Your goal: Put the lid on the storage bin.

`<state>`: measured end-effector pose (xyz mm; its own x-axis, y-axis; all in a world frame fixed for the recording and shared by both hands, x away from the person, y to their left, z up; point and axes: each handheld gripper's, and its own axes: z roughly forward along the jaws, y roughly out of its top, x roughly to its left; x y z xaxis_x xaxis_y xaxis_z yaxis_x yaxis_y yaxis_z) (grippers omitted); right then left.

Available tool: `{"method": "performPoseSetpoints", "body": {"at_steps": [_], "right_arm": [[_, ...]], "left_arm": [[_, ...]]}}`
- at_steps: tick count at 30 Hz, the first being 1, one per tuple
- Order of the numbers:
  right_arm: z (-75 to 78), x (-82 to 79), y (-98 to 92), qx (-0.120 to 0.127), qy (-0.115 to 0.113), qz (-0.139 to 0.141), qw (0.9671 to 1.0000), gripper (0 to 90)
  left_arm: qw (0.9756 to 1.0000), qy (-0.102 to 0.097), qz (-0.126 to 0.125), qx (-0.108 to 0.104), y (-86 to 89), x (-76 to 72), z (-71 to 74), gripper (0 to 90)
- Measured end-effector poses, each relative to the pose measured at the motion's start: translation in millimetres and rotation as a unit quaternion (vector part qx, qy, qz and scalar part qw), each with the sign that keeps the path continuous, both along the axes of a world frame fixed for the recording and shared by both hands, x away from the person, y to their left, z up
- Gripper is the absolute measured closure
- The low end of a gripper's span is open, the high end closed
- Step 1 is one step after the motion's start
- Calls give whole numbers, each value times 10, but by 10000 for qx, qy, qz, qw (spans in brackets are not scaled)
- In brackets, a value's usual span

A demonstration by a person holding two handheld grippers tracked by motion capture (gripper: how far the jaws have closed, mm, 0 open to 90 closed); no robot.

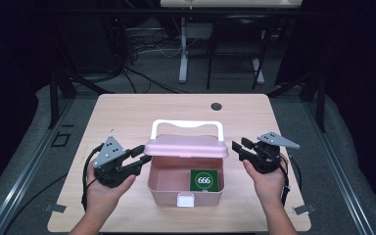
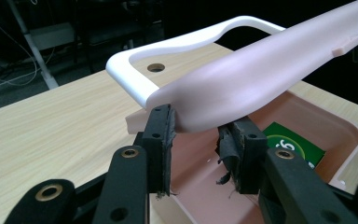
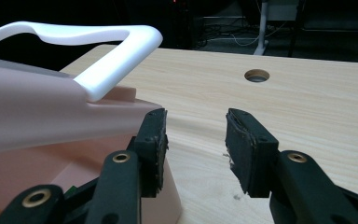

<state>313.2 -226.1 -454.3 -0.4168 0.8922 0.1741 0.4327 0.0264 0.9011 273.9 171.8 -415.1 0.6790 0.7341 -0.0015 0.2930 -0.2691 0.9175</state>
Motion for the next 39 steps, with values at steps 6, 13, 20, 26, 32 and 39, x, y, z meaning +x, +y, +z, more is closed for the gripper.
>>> {"method": "performPoseSetpoints", "body": {"at_steps": [6, 13, 20, 26, 32, 39], "right_arm": [[-8, 0, 3, 6, -11, 6, 10000, 579], [-28, 6, 20, -20, 9, 26, 10000, 577], [-36, 10, 23, -38, 15, 33, 10000, 576], [-42, 14, 24, -51, 36, 42, 10000, 575], [-45, 15, 24, -50, 44, 41, 10000, 574], [-49, 15, 28, -56, 45, 45, 10000, 573]], "left_arm": [[10000, -10, 61, 67, -4, -73, -40, 644], [10000, 23, 37, 56, -3, -125, -88, 651], [10000, 70, 4, -1, 15, -154, -132, 651], [9999, 124, -50, -4, 33, -182, -183, 649], [9998, 175, -75, -16, 45, -208, -243, 650], [9997, 235, -116, -22, 64, -246, -301, 654]]}}
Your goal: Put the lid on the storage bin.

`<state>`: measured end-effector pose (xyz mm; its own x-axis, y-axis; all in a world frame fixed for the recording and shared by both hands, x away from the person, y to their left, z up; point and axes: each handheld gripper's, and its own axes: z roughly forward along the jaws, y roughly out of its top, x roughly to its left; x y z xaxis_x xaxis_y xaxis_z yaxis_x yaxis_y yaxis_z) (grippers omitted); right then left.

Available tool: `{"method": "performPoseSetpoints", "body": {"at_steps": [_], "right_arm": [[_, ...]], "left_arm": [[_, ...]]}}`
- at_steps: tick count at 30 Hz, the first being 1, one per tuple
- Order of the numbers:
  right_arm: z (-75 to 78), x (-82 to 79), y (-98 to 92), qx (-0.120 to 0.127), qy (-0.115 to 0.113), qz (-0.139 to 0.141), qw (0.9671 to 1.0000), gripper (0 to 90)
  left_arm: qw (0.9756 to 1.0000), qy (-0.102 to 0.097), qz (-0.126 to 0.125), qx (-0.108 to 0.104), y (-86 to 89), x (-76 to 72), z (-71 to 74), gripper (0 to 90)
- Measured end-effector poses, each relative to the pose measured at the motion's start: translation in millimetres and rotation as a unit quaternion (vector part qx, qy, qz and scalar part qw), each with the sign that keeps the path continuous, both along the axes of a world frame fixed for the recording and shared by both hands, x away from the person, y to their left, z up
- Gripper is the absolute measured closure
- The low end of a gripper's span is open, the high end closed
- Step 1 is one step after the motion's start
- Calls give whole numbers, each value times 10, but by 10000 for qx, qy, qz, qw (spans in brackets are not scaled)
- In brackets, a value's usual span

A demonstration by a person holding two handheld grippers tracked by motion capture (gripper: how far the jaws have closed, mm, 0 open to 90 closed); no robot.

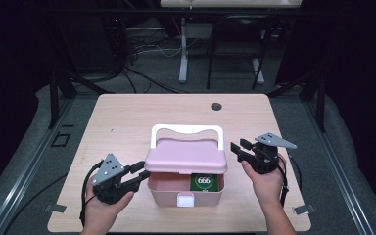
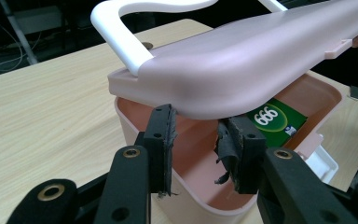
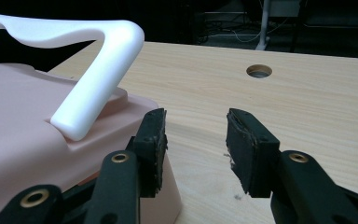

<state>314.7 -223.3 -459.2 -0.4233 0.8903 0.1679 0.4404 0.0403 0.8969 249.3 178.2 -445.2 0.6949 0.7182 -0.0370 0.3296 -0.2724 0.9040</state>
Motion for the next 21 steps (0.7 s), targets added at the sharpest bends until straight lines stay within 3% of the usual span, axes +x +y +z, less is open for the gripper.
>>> {"method": "performPoseSetpoints", "body": {"at_steps": [21], "right_arm": [[-34, 7, 0, -11, 22, -4, 10000, 570]], "left_arm": [[9997, 189, -93, -84, 35, -97, -224, 665]]}}
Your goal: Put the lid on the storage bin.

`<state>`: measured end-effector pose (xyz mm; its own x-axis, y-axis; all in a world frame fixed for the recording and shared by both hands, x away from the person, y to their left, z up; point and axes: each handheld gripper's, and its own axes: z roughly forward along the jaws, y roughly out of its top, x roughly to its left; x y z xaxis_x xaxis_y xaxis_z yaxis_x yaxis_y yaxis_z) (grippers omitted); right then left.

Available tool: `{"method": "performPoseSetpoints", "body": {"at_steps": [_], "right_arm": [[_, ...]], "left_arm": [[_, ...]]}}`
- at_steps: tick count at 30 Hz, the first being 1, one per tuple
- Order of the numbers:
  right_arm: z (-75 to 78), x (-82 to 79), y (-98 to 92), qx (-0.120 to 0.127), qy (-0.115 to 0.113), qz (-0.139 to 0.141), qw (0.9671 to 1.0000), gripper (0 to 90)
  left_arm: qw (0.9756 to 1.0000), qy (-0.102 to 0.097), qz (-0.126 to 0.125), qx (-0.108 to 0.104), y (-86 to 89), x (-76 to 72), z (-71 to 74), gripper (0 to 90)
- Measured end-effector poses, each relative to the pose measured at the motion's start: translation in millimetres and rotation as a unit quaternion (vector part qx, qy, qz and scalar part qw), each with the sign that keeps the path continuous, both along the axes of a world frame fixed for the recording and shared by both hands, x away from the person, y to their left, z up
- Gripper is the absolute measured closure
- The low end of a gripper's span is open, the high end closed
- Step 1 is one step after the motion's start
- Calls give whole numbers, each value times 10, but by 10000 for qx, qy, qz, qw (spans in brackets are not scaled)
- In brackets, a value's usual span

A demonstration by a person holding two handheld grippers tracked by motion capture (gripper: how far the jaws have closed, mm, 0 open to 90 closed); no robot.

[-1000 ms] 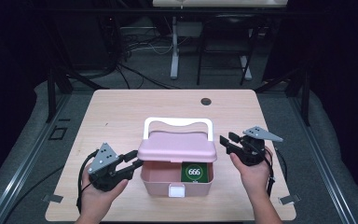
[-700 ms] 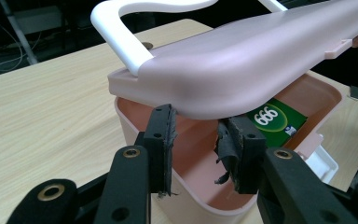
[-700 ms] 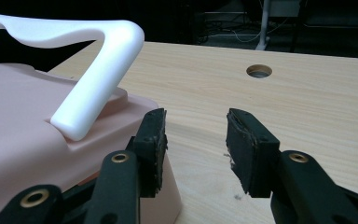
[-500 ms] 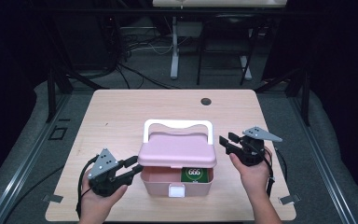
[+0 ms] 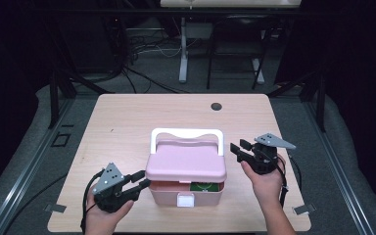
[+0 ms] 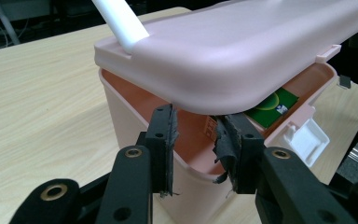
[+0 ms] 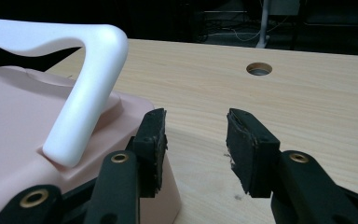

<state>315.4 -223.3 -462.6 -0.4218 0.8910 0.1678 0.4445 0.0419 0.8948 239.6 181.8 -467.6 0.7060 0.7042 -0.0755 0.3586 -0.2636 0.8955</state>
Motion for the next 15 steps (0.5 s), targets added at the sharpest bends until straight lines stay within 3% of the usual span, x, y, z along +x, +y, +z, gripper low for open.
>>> {"method": "performPoseSetpoints", "body": {"at_steps": [15], "right_arm": [[-20, 7, 5, 1, 38, 4, 10000, 568]], "left_arm": [[9999, 156, -40, 52, 6, -28, -135, 666]]}}
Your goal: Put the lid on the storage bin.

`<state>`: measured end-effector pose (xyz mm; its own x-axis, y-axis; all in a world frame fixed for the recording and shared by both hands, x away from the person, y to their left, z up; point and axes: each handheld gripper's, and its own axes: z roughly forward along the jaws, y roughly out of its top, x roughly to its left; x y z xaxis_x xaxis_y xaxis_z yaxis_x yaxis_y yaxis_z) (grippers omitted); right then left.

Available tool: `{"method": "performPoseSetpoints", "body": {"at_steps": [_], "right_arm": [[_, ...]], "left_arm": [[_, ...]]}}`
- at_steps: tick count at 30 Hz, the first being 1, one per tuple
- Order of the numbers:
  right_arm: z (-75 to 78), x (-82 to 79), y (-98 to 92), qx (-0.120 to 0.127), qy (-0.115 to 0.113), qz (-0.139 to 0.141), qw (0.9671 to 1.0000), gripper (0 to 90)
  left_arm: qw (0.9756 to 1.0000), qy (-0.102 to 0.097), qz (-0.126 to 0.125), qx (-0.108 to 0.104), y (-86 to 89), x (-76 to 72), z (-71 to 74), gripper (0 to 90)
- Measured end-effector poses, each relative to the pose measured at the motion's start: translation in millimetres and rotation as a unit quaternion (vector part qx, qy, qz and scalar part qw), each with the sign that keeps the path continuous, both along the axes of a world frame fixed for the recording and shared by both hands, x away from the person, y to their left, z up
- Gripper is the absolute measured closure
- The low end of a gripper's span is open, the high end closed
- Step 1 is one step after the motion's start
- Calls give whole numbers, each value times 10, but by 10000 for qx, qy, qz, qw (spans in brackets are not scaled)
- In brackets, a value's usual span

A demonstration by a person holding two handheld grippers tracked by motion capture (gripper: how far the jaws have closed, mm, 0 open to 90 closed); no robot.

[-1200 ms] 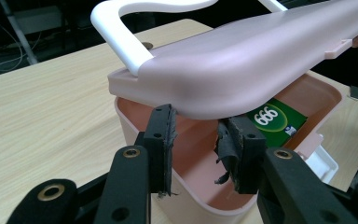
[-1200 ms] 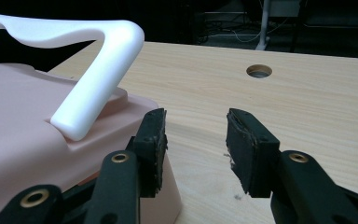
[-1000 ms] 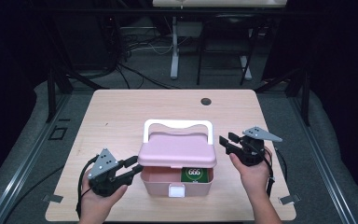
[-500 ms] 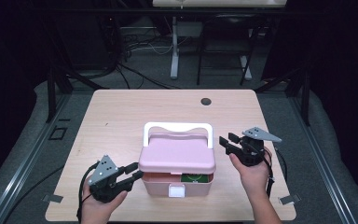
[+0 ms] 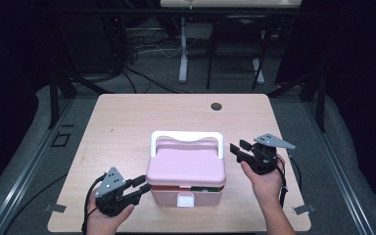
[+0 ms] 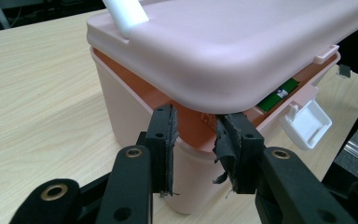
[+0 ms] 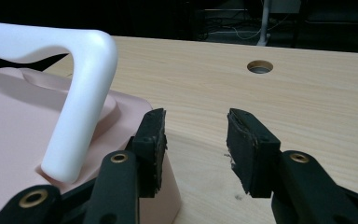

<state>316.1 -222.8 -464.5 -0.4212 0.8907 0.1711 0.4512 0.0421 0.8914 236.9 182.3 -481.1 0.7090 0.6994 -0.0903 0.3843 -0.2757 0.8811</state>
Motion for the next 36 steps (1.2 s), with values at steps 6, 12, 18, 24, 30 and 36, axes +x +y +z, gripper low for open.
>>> {"method": "performPoseSetpoints", "body": {"at_steps": [6, 12, 18, 24, 30, 36], "right_arm": [[-8, 5, 0, 9, 1, -2, 10000, 565], [-20, 11, 1, 2, 19, 5, 10000, 564], [-20, 10, -1, 10, 5, 3, 10000, 562], [-24, 11, -2, 10, 17, 7, 10000, 561], [-35, 15, 1, -5, 33, 13, 10000, 561], [-38, 15, 4, -10, 34, 12, 10000, 560]], "left_arm": [[10000, 29, -14, 22, 0, -3, -24, 666], [10000, 57, -22, -17, 1, -9, -33, 668], [10000, 57, -26, -6, 4, -25, -27, 670], [9999, 125, -70, 51, 17, -38, -31, 669], [9997, 198, -86, 95, 29, -49, -66, 668], [9997, 224, -89, 99, 31, -56, -78, 667]]}}
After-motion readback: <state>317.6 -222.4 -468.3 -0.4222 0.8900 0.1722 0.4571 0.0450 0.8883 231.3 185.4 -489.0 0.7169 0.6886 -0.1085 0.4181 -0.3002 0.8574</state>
